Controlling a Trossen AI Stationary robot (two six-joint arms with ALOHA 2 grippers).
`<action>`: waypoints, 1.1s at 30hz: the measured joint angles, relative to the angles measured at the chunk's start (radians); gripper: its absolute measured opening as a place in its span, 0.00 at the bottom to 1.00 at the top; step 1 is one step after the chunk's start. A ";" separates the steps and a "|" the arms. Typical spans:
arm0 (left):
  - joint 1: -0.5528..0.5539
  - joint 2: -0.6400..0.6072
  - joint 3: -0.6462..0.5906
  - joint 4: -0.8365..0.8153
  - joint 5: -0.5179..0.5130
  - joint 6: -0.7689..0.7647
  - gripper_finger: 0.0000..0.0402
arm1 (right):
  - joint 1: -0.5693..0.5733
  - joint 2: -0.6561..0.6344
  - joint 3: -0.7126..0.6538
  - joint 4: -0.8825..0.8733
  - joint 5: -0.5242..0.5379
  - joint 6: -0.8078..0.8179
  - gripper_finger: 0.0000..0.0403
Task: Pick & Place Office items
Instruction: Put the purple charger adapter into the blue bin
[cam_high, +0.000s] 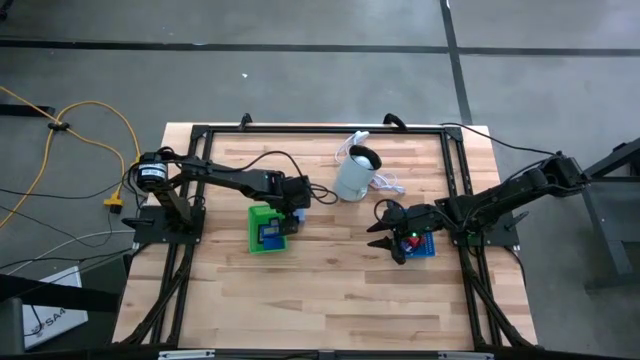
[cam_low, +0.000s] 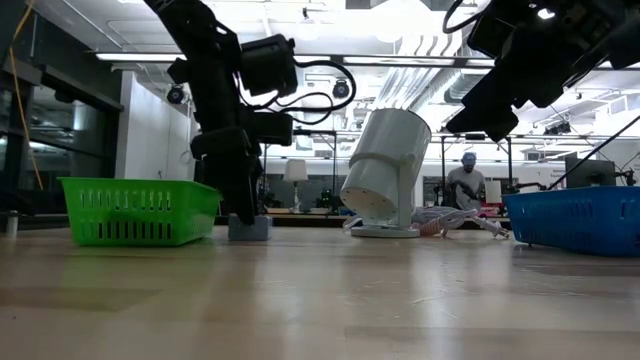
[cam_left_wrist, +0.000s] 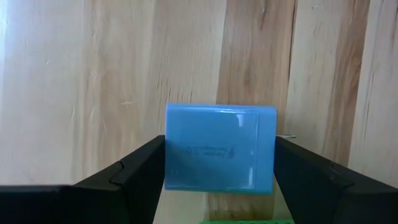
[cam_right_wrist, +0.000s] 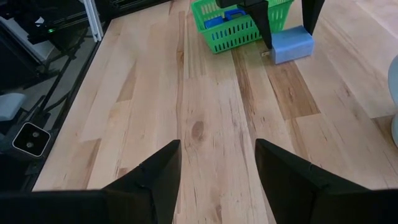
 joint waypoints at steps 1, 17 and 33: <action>0.000 0.000 0.000 0.005 0.000 0.000 0.65 | 0.000 0.000 0.000 0.000 0.000 0.000 0.48; 0.000 0.000 0.006 0.110 0.022 0.000 0.64 | 0.000 0.000 0.000 0.000 0.000 0.000 0.48; -0.058 0.000 0.006 0.357 0.185 -0.032 0.64 | 0.000 0.000 0.000 0.001 0.000 0.000 0.48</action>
